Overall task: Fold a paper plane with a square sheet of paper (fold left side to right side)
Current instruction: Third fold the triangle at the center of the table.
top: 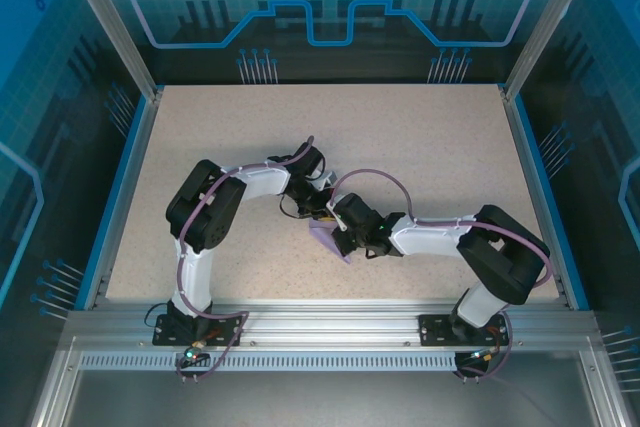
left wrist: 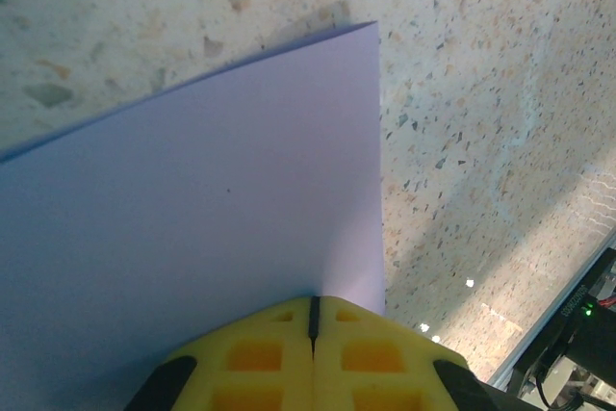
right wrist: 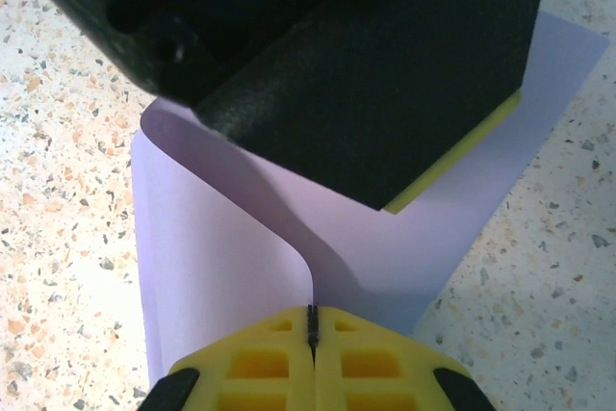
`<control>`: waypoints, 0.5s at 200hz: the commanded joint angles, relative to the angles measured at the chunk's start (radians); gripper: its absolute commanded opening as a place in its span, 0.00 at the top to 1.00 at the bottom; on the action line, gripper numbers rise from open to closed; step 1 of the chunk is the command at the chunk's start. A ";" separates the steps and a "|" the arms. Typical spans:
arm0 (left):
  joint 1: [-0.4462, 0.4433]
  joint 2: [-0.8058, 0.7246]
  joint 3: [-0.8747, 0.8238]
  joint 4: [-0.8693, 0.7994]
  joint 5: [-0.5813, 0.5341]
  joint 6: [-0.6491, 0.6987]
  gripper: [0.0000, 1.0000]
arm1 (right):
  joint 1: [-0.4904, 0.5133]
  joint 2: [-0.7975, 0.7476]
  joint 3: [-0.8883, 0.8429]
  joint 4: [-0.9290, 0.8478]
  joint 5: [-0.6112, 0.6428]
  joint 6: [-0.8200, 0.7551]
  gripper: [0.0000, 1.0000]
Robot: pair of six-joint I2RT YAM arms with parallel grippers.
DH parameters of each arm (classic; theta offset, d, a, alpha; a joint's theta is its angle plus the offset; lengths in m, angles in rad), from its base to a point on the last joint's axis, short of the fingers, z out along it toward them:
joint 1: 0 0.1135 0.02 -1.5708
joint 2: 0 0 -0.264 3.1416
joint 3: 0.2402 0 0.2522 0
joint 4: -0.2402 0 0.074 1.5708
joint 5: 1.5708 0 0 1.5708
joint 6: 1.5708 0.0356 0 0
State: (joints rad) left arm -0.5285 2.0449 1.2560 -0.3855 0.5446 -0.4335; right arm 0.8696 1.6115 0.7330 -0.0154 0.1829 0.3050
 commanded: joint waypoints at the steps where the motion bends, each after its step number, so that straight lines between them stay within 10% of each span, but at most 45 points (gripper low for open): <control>1: -0.028 0.047 0.004 -0.044 -0.034 0.018 0.95 | -0.002 0.049 0.004 -0.028 -0.038 -0.003 1.00; 100: -0.028 0.049 0.004 -0.043 -0.041 0.014 0.94 | 0.021 -0.026 -0.046 -0.001 -0.045 0.000 1.00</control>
State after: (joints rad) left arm -0.5285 2.0457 1.2560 -0.3855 0.5468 -0.4339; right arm 0.8711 1.6043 0.7082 0.0158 0.1741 0.3145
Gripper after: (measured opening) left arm 0.060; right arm 0.044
